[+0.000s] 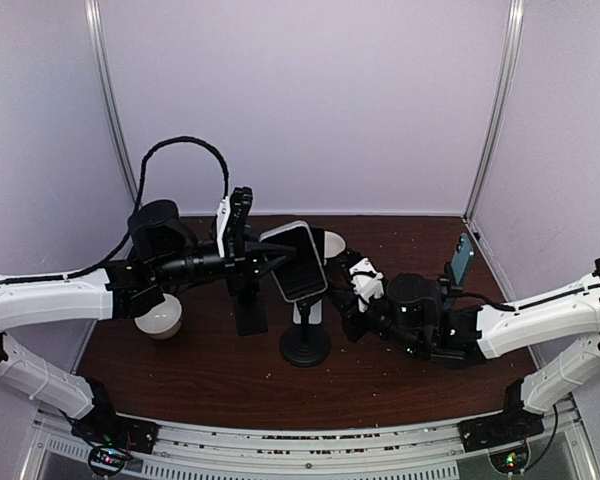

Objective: Place the phone on the phone stand

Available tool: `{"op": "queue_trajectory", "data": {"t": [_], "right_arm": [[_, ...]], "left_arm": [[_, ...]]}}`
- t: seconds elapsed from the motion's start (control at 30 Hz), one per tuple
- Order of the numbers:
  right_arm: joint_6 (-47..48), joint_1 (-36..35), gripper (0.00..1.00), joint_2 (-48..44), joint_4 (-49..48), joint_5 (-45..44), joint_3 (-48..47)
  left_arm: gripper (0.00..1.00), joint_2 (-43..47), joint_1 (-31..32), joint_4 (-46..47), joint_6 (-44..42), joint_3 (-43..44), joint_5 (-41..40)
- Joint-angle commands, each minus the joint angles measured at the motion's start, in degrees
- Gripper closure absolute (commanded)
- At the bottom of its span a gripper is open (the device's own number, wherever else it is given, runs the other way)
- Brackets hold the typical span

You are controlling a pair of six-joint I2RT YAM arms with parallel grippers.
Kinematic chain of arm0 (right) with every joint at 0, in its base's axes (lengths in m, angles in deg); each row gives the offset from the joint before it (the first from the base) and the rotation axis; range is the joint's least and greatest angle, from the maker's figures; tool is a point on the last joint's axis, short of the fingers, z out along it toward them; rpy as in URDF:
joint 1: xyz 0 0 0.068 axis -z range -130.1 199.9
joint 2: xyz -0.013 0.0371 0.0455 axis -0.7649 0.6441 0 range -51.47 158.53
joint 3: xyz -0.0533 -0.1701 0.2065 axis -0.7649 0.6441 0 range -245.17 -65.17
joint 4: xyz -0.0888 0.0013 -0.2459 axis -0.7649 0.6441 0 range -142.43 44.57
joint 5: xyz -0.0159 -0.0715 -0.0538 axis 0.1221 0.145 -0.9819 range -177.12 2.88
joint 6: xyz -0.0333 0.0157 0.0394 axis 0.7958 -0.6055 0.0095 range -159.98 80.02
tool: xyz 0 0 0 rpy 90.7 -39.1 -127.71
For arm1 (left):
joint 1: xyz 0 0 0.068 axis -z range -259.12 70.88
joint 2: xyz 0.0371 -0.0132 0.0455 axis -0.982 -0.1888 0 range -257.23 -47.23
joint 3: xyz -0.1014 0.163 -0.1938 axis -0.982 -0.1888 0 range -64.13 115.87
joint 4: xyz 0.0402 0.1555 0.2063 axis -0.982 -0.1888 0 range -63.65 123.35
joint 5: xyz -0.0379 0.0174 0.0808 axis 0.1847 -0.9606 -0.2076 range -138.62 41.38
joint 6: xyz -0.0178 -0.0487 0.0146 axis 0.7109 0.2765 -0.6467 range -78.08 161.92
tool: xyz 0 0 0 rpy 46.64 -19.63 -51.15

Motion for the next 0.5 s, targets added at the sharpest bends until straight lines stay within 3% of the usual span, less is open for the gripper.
{"op": "queue_trajectory", "data": {"t": [0.0,0.2,0.33,0.47], "right_arm": [[-2.8,-1.9,0.95,1.7,-1.3,0.7,-2.2],[-4.3,-2.5,0.97,2.7,-2.4,0.2,-2.2],[-4.7,-2.5,0.99,2.3,-2.6,0.0,-1.7],[-4.6,-2.4,1.00,2.7,-2.7,-0.2,-2.0]], "left_arm": [[1.00,0.4,0.5,9.4,2.1,-2.3,-5.9],[1.00,2.4,2.4,15.7,1.0,0.3,-9.5],[1.00,-0.7,2.5,21.0,6.4,-1.9,-9.0],[1.00,-5.7,2.5,32.4,15.2,-4.4,-6.9]]}}
